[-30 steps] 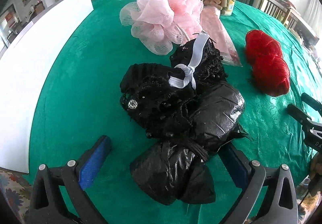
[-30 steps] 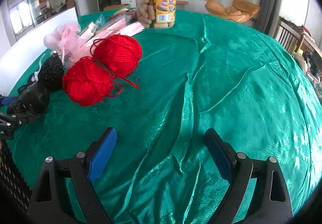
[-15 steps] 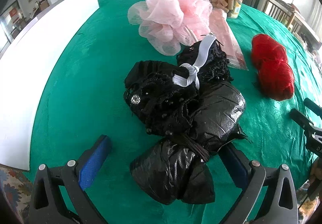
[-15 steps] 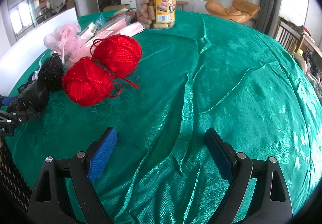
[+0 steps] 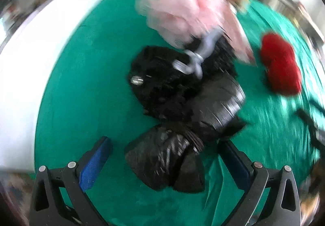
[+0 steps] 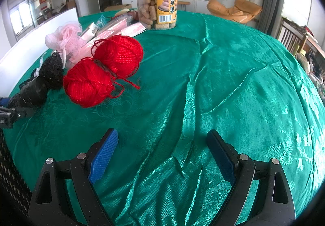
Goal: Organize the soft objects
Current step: 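Grasp the black plastic bag with the left tool while the right tool grasps the red yarn balls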
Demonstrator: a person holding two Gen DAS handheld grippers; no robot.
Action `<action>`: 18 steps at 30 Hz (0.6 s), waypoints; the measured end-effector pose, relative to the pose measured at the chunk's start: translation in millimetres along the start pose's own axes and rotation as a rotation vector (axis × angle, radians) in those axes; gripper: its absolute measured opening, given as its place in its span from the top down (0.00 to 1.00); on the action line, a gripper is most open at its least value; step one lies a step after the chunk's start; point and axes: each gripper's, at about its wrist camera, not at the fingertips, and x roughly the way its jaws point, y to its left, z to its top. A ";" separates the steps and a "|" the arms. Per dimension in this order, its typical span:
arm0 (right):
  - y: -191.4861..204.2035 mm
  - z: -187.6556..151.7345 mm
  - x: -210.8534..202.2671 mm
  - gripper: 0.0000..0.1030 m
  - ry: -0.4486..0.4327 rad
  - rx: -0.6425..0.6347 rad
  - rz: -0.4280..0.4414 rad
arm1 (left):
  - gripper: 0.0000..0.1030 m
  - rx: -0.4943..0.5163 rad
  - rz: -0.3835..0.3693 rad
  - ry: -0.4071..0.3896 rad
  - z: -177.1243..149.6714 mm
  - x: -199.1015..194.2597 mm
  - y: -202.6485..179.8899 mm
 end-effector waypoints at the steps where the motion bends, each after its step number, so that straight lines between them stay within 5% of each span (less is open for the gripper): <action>1: 0.0 0.0 0.0 0.11 0.000 0.000 0.000 | 0.00 0.053 -0.022 0.023 2.0 0.6 -1.5; 9: 0.1 -0.3 -0.7 0.11 -0.001 0.001 0.002 | 0.00 0.373 -0.142 0.077 11.4 6.5 18.6; 15: 0.0 -0.7 -2.3 0.11 -0.001 0.002 0.004 | 0.02 0.369 -0.120 0.090 17.0 6.6 14.1; 17: 0.0 -0.7 -2.3 0.11 -0.001 0.002 0.004 | 0.14 0.358 -0.140 0.043 25.4 0.7 6.2; 18: 0.0 -0.8 -2.3 0.11 -0.001 0.002 0.004 | 0.35 0.349 -0.152 0.040 27.1 -4.0 3.1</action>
